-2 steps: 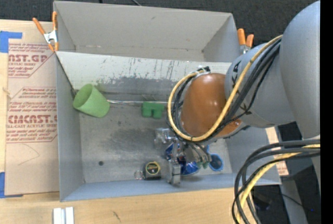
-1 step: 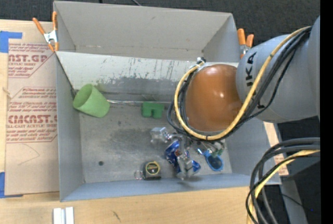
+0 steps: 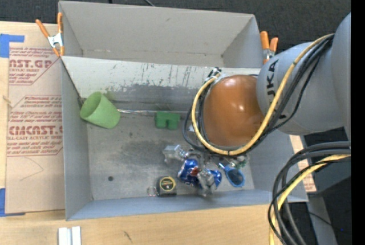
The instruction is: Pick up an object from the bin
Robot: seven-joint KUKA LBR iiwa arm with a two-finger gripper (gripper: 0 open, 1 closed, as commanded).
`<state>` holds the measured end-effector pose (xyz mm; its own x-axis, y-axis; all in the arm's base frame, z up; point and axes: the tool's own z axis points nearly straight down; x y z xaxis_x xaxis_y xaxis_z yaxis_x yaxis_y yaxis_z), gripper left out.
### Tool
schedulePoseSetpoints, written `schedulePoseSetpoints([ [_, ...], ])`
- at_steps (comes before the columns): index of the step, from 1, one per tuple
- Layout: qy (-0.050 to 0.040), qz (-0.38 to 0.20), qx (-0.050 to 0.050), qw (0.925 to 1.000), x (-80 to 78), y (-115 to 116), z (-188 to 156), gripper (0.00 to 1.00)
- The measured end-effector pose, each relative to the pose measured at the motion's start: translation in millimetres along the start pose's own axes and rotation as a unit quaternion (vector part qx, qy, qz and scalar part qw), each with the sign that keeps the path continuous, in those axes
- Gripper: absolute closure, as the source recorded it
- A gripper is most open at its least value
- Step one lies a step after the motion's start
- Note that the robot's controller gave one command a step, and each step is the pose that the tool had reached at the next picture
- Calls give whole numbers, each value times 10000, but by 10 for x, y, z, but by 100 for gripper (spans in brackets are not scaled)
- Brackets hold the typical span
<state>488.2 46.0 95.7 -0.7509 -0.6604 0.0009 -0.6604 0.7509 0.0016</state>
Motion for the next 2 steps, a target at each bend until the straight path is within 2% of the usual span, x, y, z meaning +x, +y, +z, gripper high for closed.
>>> schedulePoseSetpoints([
  [1,-36,-2040,20,9790,-4,21,198,0],
  [2,-138,-2023,101,9792,-61,-21,154,100],
])
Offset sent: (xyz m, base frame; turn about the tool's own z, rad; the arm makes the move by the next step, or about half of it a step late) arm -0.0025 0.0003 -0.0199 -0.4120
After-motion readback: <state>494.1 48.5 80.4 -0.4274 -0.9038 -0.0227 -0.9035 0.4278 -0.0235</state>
